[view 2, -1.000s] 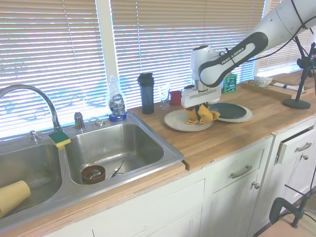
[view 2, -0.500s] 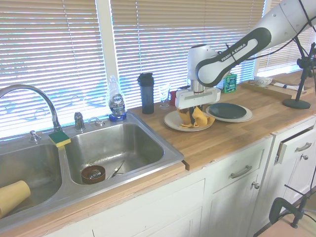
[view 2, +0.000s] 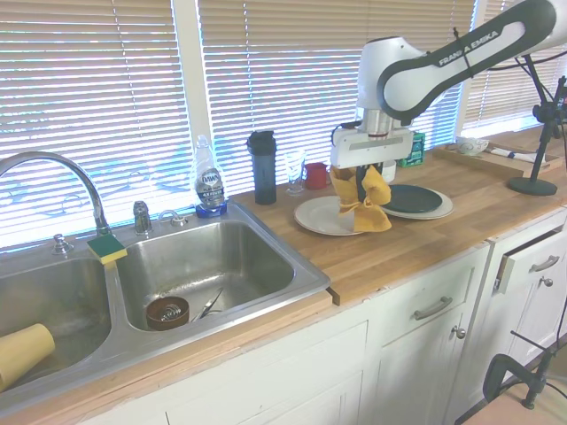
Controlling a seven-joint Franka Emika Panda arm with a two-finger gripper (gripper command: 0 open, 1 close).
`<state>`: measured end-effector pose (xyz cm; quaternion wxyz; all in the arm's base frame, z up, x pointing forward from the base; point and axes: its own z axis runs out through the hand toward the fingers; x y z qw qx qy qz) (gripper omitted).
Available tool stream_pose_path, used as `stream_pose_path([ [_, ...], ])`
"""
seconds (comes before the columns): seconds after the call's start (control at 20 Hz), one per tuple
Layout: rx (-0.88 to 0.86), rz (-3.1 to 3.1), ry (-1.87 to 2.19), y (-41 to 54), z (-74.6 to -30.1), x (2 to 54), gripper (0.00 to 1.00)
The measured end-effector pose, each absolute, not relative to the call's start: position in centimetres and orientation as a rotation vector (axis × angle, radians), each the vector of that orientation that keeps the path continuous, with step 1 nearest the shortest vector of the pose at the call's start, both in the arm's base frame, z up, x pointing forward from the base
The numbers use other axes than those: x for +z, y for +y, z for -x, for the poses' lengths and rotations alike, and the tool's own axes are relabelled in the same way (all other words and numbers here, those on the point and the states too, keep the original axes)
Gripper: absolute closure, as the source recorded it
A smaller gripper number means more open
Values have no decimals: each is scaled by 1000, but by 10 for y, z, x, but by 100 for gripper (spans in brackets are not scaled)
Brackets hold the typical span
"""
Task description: Wipe the white plate in clockwise motion
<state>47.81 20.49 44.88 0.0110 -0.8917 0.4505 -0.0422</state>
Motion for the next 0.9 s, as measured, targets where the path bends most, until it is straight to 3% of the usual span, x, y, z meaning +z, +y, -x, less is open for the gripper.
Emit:
stream_pose_path([
  [0.35, -83, 2804, 1352, 205, -409, 477, 100],
  [0.9, -16, 2857, 1291, 197, -367, 409, 100],
])
